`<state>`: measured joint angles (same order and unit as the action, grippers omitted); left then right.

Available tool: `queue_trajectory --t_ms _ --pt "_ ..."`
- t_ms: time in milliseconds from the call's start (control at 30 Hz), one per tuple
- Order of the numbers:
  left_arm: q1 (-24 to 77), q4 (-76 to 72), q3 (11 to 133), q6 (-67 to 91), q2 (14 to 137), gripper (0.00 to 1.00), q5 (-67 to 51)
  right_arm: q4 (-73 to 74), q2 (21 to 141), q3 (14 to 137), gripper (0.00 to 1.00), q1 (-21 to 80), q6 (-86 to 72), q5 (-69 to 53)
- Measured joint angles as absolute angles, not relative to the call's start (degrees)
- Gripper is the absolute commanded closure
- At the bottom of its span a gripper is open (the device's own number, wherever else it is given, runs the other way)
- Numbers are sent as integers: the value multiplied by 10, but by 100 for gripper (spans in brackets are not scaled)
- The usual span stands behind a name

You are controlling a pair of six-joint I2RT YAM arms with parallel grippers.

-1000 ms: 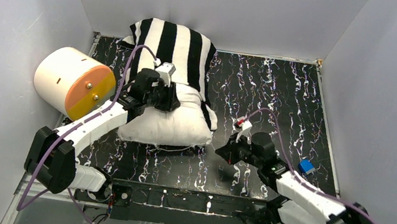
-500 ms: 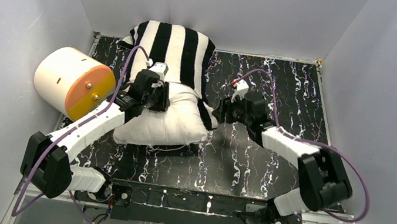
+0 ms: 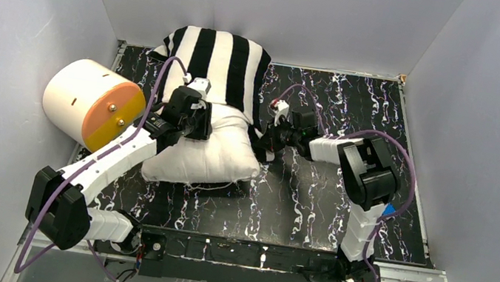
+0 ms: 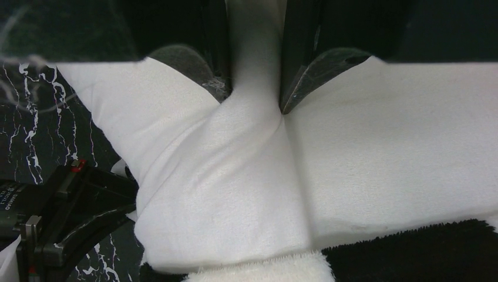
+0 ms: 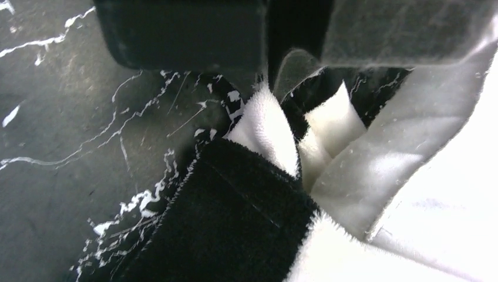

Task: Put the pillow into the pillowcase
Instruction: Stuff the pillow into the pillowcase.

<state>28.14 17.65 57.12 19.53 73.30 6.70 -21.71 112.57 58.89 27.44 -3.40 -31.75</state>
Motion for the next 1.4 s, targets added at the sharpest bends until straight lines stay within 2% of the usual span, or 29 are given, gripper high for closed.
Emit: queue_trajectory --t_ms 167,400,567,600,633,700,733,800,967,1133,1400 --pt "281 163 567 177 714 73 35 -190 1058 530 100 277 -59 -299" --pt "285 118 531 173 688 77 -42 -175 717 300 100 356 -123 -191" --pt "286 66 518 183 729 81 -88 -133 652 225 100 407 -175 -116" --pt "286 52 514 185 738 81 -95 -130 644 216 96 413 -183 -104" --pt "287 40 510 186 745 81 -100 -126 639 212 87 416 -191 -94" --pt "287 20 505 187 756 81 -103 -110 637 214 67 420 -201 -76" --pt "287 12 503 187 758 80 -103 -89 638 223 61 420 -204 -63" --pt "287 2 502 187 759 80 -102 -29 639 254 56 422 -200 -41" --pt "287 -7 498 194 761 78 -91 72 624 357 51 425 -159 14" --pt "287 -17 486 211 766 78 -86 63 617 446 49 425 -92 37" --pt "287 -29 483 230 773 78 -81 12 766 565 47 425 38 5"
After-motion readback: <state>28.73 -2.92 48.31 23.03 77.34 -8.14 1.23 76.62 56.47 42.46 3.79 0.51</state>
